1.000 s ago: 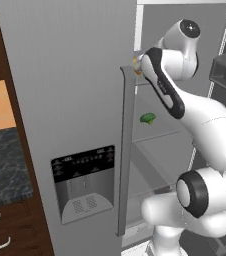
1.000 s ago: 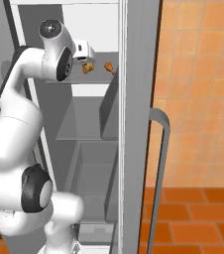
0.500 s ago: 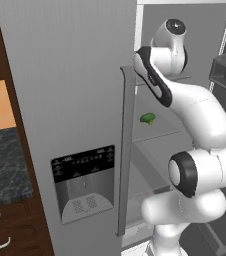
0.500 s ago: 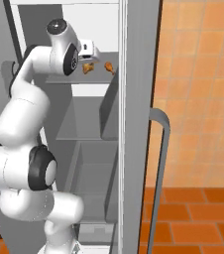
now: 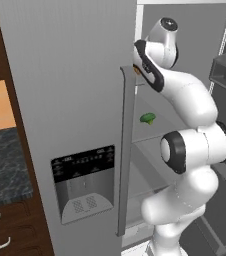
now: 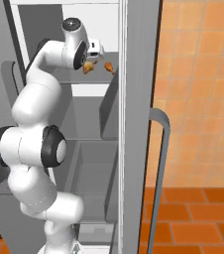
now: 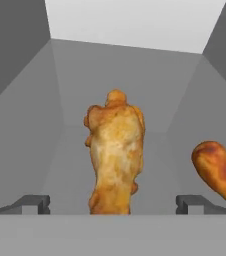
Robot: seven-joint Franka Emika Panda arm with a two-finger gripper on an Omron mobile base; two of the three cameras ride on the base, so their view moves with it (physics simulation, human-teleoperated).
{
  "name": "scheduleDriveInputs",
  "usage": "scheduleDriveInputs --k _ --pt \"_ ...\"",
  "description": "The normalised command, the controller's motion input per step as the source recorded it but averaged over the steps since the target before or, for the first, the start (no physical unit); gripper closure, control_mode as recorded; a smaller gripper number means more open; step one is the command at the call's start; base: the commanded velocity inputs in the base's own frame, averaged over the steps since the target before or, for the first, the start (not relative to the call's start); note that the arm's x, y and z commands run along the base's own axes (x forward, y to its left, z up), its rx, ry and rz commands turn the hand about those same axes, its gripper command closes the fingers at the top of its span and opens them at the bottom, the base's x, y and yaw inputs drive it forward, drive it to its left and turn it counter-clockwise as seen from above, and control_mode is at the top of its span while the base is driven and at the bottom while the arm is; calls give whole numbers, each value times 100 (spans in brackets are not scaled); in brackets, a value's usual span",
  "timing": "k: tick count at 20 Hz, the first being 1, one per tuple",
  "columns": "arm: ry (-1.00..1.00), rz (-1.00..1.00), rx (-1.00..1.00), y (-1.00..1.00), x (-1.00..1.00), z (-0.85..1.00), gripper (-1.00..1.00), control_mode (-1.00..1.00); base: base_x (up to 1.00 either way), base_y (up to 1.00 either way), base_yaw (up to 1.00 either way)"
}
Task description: Place one broccoli and one chicken drumstick in each tupperware on the nearby counter, to pack two identical lunches.
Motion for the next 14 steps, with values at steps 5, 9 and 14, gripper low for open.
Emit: scheduleDriveInputs --k 5,9,14 --pt "5 0 0 7 48 -8 -100 -100 0 0 0" --pt "3 0 0 22 11 -24 -100 -100 0 0 0" --pt "0 -2 0 3 17 -37 -100 -100 0 0 0"
